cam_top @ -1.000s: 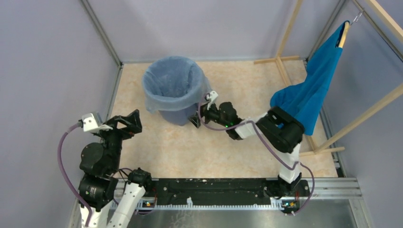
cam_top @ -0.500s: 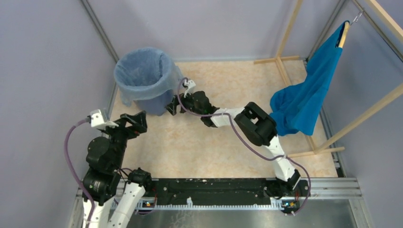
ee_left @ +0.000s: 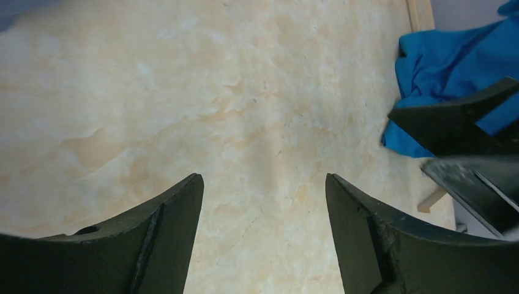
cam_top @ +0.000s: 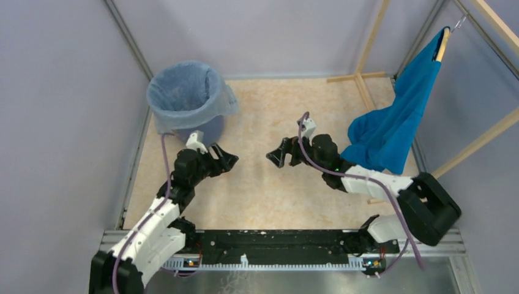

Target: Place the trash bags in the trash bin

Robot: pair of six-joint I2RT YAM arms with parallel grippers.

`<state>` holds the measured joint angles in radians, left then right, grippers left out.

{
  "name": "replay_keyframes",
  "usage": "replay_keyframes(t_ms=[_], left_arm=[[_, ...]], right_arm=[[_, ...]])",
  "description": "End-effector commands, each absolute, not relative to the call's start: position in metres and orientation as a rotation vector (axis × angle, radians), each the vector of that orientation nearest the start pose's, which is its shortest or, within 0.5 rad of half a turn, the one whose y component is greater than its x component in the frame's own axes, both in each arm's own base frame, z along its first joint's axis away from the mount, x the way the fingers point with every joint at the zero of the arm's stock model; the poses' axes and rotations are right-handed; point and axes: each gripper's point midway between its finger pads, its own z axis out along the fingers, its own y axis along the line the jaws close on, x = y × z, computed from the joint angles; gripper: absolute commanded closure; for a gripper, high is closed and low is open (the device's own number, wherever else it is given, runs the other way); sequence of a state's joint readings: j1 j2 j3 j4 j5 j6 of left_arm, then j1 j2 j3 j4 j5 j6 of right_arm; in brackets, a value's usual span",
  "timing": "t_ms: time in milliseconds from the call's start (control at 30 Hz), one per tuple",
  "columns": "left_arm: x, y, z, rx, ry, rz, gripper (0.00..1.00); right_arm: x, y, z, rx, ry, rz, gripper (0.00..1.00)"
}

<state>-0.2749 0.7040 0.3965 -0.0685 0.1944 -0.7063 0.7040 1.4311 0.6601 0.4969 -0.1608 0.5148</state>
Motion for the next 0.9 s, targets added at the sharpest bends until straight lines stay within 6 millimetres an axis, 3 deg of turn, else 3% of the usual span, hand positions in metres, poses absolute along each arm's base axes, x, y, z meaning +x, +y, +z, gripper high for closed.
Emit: replay_keyframes(t_ms=[0, 100, 233, 333, 533, 867], left_arm=[[0.291, -0.166, 0.173, -0.127, 1.844, -0.772, 0.2], [0.311, -0.158, 0.15, -0.18, 1.817, -0.621, 0.18], [0.338, -0.15, 0.142, -0.234, 1.735, -0.537, 0.15], [0.368, -0.141, 0.125, -0.309, 1.805, -0.416, 0.14], [0.407, -0.116, 0.112, -0.393, 1.814, -0.313, 0.12], [0.458, -0.066, 0.098, -0.475, 1.789, -0.233, 0.13]], right_arm=[[0.258, 0.292, 0.159, -0.308, 1.901, 1.025, 0.01], [0.246, 0.284, 0.168, -0.297, 1.863, 1.052, 0.01], [0.241, 0.272, 0.179, -0.294, 1.829, 1.023, 0.01], [0.238, 0.262, 0.19, -0.31, 1.793, 0.983, 0.01], [0.237, 0.241, 0.201, -0.32, 1.755, 0.873, 0.01], [0.232, 0.225, 0.207, -0.296, 1.725, 0.832, 0.01]])
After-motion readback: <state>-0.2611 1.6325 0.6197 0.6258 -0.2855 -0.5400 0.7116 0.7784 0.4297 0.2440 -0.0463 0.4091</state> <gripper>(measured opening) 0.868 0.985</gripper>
